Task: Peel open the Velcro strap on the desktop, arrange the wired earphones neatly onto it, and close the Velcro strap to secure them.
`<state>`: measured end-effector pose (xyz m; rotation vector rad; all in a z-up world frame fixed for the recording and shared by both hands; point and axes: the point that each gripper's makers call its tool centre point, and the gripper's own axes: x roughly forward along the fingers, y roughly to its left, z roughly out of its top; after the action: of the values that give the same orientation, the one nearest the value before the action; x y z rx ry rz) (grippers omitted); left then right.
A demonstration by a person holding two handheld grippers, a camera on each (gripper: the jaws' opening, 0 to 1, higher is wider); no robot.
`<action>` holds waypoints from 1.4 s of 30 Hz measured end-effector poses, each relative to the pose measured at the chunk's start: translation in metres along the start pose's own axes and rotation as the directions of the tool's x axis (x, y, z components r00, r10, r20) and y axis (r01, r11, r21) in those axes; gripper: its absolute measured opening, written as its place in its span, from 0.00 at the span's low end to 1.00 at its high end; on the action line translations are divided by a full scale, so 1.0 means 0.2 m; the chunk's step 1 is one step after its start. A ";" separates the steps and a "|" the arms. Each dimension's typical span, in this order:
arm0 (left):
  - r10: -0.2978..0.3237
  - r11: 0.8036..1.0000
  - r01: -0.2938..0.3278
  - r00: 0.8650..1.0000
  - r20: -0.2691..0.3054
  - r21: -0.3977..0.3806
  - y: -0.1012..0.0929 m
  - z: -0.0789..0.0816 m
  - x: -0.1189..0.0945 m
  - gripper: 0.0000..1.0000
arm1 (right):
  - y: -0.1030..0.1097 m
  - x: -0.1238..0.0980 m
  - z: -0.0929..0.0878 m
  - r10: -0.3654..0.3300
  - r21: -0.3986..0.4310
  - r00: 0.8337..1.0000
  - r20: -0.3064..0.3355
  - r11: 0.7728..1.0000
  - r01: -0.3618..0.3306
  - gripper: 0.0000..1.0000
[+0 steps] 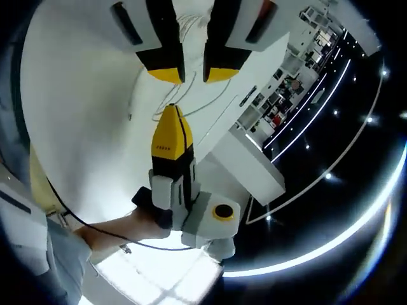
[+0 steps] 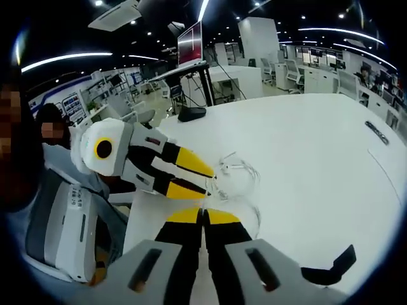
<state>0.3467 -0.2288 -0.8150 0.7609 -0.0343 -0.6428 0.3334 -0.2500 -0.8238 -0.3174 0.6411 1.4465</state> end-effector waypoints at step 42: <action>-0.012 0.895 0.029 0.999 -0.042 0.444 -0.03 0.08 0.04 0.21 | -0.01 -0.01 0.00 0.033 0.060 0.999 -0.018 0.998 -0.032 0.04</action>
<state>0.3465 -0.2457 -0.8088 1.2192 -0.1425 -0.6478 0.3345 -0.2521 -0.8236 -0.2757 0.7065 1.4540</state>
